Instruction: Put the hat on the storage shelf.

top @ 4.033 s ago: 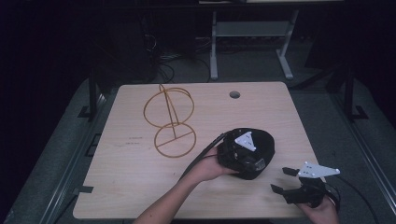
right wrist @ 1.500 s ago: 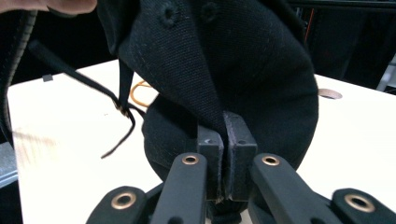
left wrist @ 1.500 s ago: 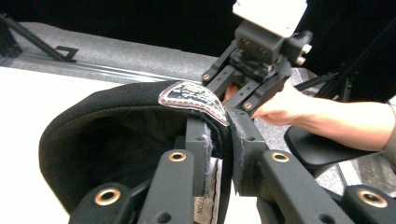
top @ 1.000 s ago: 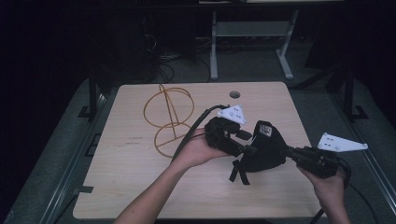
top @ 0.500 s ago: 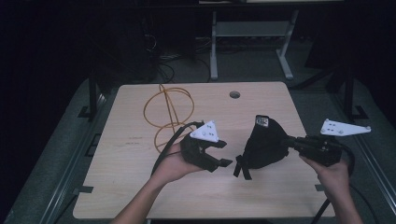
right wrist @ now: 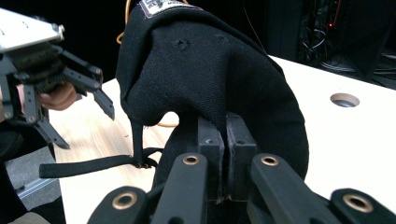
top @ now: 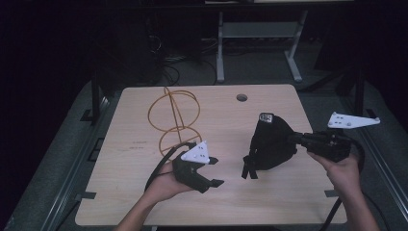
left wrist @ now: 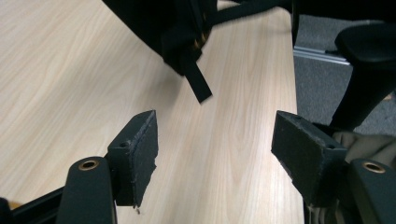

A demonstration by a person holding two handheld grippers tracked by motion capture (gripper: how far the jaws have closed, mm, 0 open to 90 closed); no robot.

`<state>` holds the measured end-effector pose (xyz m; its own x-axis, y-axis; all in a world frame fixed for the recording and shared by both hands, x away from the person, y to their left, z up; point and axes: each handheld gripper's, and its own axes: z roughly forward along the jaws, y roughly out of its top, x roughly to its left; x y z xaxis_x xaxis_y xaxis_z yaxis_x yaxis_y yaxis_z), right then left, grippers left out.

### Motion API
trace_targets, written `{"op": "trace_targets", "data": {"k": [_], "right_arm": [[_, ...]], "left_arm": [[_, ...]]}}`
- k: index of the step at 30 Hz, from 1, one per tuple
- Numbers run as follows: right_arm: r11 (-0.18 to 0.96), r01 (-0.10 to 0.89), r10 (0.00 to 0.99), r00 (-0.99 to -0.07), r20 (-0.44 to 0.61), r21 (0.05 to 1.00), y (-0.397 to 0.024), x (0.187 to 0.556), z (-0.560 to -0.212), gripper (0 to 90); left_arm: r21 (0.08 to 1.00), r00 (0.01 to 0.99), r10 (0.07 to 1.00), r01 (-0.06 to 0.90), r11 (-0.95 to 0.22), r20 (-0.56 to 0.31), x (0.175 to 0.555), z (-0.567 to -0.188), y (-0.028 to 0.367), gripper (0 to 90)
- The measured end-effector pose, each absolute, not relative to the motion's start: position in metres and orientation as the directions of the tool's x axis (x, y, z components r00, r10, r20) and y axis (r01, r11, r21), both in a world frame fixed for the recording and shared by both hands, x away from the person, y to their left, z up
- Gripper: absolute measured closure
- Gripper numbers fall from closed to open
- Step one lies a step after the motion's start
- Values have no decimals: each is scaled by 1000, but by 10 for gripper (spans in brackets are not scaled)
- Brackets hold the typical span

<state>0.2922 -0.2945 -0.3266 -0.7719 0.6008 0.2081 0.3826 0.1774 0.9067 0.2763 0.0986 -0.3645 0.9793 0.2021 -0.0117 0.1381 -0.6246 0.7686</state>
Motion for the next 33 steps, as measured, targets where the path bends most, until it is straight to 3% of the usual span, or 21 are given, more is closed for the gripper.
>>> {"op": "trace_targets", "data": {"k": [15,33], "right_arm": [[207,359,595,-785,174,910,-277,305,-293,865],[244,304,534,-835,133,921,-239,331,-250,861]], "left_arm": [[773,963,269,155,-615,21,267,-388,138,292],[776,952,305,173,-606,27,264,-402,148,254]]}}
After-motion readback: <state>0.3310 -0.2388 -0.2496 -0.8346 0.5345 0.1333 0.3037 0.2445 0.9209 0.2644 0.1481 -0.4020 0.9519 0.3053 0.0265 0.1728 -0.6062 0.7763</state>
